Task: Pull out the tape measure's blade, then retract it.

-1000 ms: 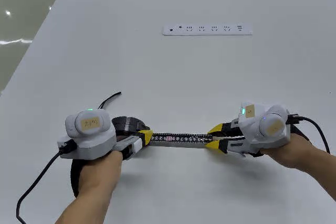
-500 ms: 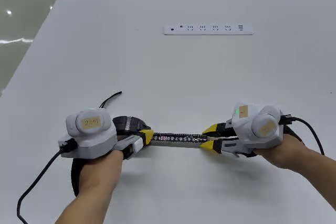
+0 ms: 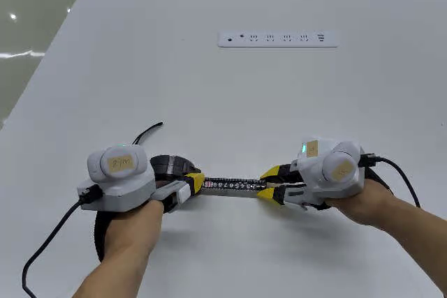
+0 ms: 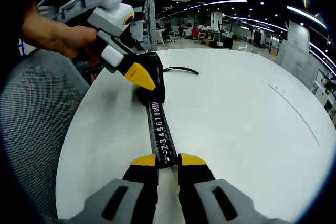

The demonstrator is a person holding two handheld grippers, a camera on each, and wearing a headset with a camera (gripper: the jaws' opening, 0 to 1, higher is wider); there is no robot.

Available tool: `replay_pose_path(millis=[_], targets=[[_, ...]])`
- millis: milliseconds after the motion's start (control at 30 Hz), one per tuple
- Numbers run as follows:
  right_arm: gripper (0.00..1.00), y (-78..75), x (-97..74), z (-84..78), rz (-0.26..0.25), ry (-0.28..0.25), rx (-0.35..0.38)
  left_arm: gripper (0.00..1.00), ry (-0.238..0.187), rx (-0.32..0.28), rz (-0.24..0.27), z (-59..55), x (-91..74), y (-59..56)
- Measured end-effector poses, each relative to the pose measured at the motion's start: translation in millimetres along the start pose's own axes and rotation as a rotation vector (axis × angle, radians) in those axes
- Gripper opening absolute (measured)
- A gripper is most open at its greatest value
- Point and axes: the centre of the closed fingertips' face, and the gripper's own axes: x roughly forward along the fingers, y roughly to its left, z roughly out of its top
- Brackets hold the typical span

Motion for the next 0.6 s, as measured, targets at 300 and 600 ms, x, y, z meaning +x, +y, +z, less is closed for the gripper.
replay_pose_path(millis=[300, 600], targets=[[0.12, 3.4, 7.8, 6.8, 0.003, -0.005, -0.002, 0.59, 0.002, -0.003, -0.001, -0.4, -1.7, -0.4], [0.12, 3.9, 12.1, 9.9, -0.001, -0.006, -0.006, 0.59, 0.002, -0.004, -0.001, -0.4, -2.0, -0.4]])
